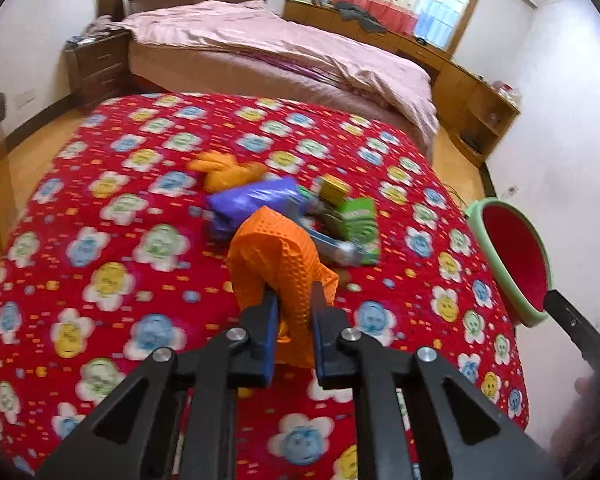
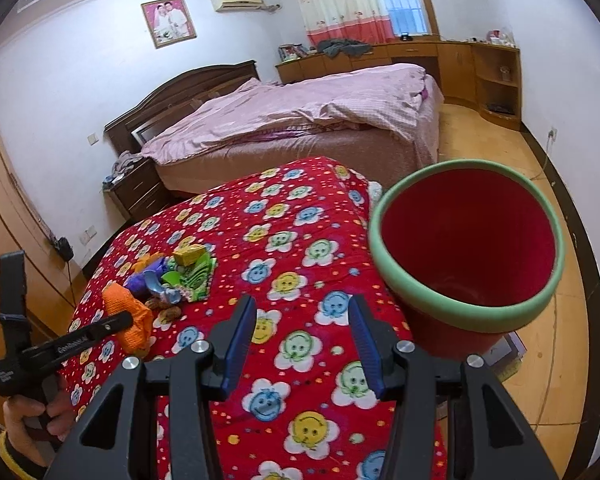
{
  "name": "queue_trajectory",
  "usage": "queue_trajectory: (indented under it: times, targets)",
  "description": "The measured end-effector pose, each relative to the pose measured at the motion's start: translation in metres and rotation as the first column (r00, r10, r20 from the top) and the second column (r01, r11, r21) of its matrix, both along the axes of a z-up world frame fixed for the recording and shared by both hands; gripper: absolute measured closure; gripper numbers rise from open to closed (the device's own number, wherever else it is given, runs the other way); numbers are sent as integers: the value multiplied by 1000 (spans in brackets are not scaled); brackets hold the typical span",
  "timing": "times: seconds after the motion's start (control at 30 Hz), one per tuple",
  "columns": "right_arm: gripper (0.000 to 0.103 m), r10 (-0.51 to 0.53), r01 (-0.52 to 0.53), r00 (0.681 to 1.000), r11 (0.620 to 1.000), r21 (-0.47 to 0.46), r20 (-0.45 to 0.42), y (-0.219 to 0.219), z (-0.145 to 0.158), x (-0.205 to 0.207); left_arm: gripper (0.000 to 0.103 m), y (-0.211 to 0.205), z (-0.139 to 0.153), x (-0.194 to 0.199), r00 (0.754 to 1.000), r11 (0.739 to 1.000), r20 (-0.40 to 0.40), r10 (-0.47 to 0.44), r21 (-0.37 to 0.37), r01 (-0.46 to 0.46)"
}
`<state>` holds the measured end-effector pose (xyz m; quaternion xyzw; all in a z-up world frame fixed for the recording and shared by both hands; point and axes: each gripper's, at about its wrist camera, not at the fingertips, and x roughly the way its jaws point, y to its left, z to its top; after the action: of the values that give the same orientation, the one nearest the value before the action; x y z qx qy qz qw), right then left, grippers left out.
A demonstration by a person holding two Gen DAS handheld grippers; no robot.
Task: Collect trash
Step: 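Grasp the blue-grey plastic piece with the right tool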
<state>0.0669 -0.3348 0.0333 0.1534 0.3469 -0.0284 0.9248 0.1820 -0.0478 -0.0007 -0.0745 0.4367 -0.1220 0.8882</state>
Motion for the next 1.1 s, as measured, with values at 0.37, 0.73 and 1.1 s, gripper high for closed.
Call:
queue_trajectory:
  times: [0.37,0.73,1.1]
  targets:
    - [52,135,-135,991,991,2,-10,51,-2,33,89,66,2,7,981,974,50,185,127,-190]
    - [52,274,-271,959,961,46,-71,122,-32,88,89,86,-16,12,978,971,44,203,117,-207]
    - [57,264,-256,961,961,103,-78,141,-58,124,89,96,-28,23,978,975,39,206,78,-208]
